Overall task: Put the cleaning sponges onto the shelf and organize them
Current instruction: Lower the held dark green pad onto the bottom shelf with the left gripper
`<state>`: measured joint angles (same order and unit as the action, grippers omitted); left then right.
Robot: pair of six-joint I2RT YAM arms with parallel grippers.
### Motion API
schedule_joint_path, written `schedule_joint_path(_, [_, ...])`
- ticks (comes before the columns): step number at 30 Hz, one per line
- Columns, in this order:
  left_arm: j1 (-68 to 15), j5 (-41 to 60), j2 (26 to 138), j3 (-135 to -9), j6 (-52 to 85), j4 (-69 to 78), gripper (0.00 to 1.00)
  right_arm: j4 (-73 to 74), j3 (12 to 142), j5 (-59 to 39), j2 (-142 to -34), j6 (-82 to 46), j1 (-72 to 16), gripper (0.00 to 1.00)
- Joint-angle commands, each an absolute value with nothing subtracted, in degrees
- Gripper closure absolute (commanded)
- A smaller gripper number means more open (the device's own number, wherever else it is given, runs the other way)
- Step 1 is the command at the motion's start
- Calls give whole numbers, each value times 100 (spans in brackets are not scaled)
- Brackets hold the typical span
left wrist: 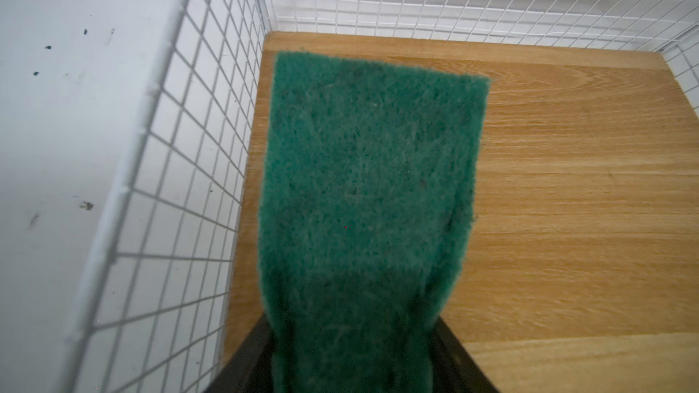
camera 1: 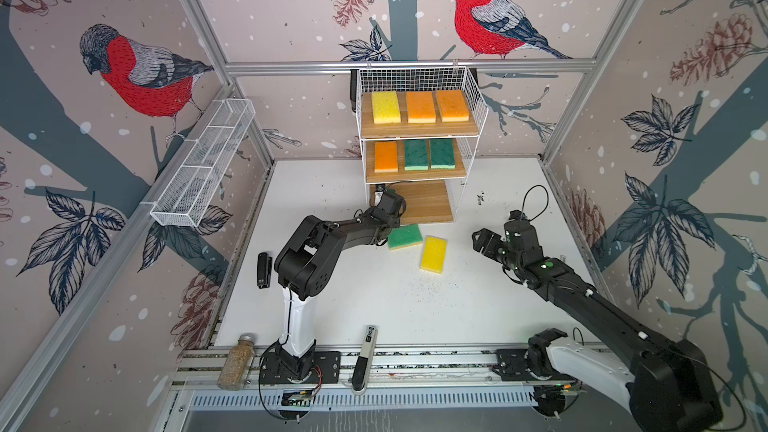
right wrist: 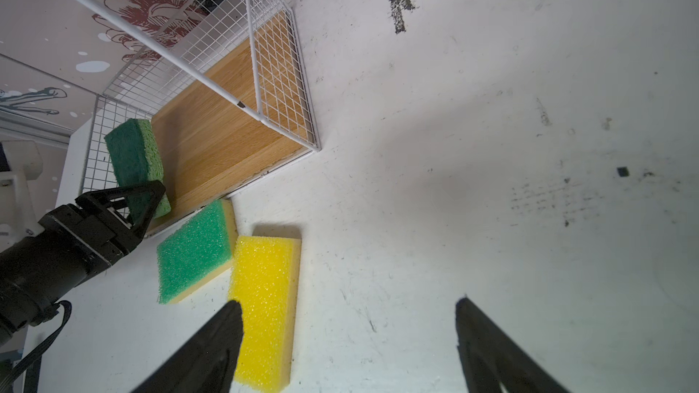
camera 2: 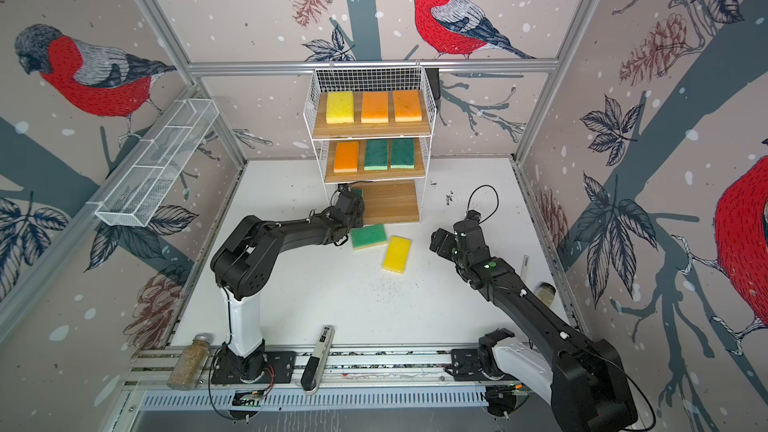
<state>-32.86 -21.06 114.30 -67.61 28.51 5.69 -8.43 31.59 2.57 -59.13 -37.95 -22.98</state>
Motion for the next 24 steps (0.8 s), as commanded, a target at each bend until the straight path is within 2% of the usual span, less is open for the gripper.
schedule_joint_path(1, [-3251,-2119,11492,-6841,2803,707,47,-744,3199,185,-5954,-3896,-2295,12])
schedule_joint_path(24, [-3269,-2619,11555,-6526,3322,1059,42,-683,3060,90,-5960,-3981,-2302,12])
